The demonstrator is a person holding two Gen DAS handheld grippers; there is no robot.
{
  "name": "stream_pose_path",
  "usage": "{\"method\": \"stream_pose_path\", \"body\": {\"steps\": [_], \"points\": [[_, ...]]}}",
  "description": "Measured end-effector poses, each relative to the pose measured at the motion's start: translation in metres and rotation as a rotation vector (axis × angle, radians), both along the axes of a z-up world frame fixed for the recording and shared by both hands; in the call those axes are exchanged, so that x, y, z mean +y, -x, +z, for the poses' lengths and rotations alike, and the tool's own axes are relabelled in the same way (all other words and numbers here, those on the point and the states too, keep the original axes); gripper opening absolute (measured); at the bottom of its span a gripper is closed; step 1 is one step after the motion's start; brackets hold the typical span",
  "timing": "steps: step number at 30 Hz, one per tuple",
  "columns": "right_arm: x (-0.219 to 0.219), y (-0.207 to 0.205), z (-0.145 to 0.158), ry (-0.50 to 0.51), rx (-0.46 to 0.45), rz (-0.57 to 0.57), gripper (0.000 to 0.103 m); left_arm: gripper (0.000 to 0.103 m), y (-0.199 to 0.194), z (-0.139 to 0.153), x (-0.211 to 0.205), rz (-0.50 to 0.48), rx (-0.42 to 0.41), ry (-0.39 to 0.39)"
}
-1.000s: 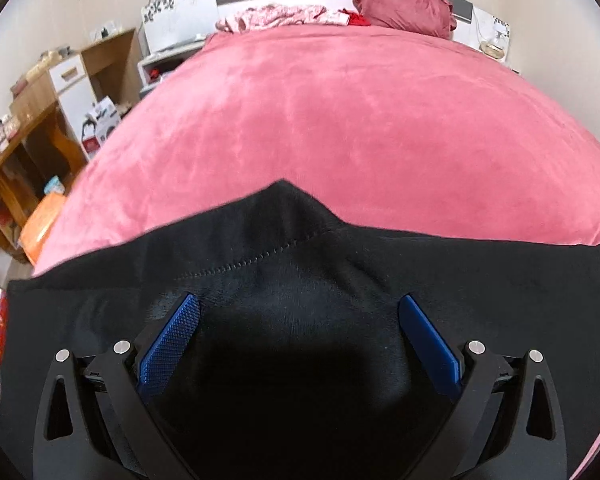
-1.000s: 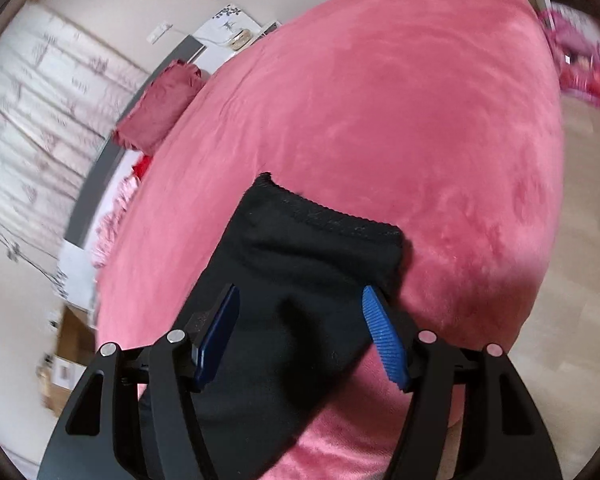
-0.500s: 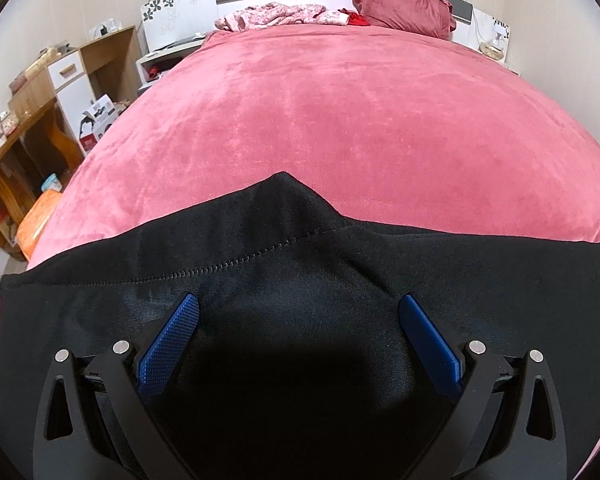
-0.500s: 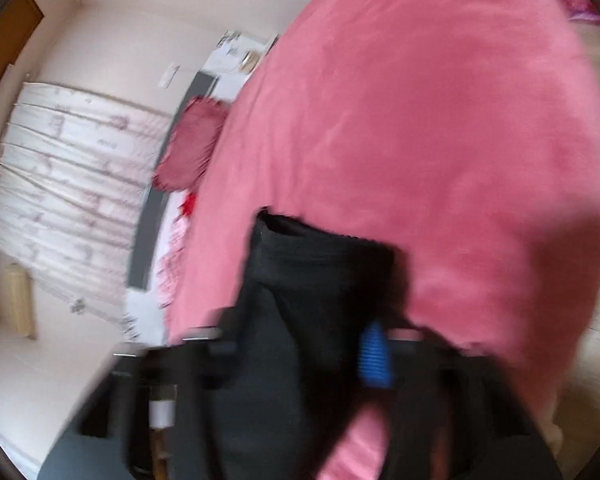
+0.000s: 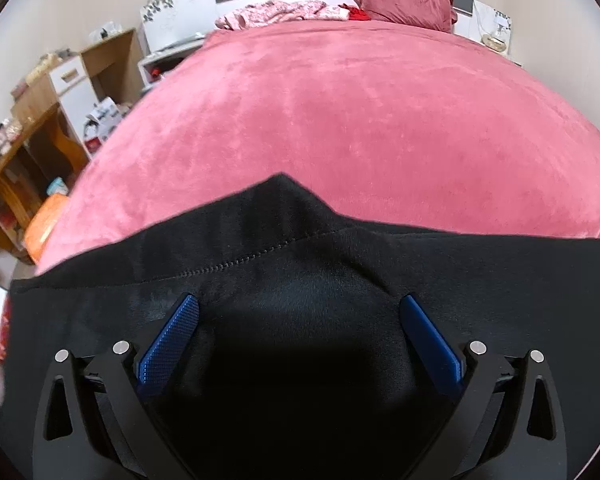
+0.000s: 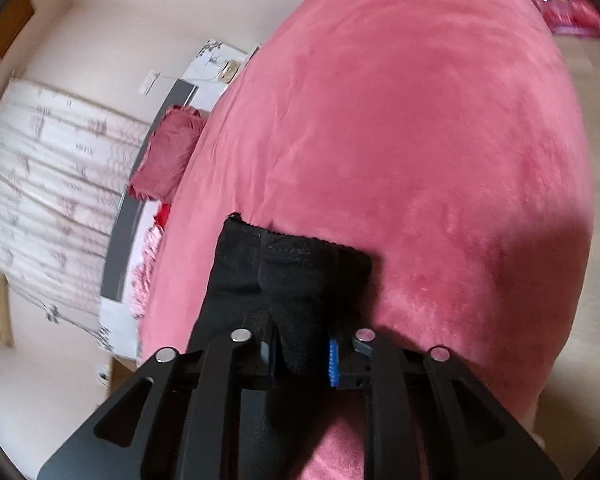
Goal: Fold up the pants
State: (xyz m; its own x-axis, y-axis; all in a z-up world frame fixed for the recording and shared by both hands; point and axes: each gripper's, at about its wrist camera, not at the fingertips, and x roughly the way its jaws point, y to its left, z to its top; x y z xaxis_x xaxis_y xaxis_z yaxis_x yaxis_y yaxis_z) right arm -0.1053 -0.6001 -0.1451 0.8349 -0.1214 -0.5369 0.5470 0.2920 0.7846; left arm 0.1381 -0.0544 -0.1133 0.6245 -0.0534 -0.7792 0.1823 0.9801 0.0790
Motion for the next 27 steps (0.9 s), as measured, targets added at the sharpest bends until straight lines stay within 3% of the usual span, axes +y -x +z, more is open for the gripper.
{"method": "stream_pose_path", "body": {"steps": [2,3,9,10,12,14,15,22,26,27], "points": [[-0.005,0.001,-0.005,-0.023,-0.015,-0.003,0.018,0.100,0.011,0.014,-0.015,-0.040,-0.042,0.073],[-0.006,0.001,-0.006,-0.030,-0.026,-0.005,0.018,0.100,0.020,0.022,-0.032,-0.105,-0.055,0.119],[-0.005,0.003,-0.006,-0.025,-0.026,-0.005,0.018,0.096,0.070,0.038,-0.154,-0.555,-0.044,0.125],[-0.007,0.003,-0.006,-0.025,-0.027,-0.006,0.018,0.092,0.076,0.036,-0.173,-0.611,-0.033,0.118],[-0.006,0.002,-0.005,-0.025,-0.029,-0.006,0.018,0.062,0.079,0.027,-0.205,-0.678,0.005,0.097],[-0.007,0.002,-0.005,-0.026,-0.030,-0.006,0.018,0.040,0.074,0.014,-0.230,-0.696,0.055,0.071],[-0.006,0.002,-0.005,-0.027,-0.031,-0.005,0.018,0.034,0.068,0.005,-0.242,-0.692,0.079,0.053],[-0.016,-0.004,-0.009,-0.035,-0.040,0.001,0.018,0.039,0.045,-0.014,-0.290,-0.711,-0.012,-0.075],[-0.017,-0.002,-0.010,-0.039,-0.048,-0.001,0.018,0.042,0.041,-0.004,-0.276,-0.680,0.014,0.021],[-0.017,-0.002,-0.010,-0.039,-0.047,-0.001,0.018,0.050,0.040,-0.001,-0.273,-0.664,0.021,0.037]]}}
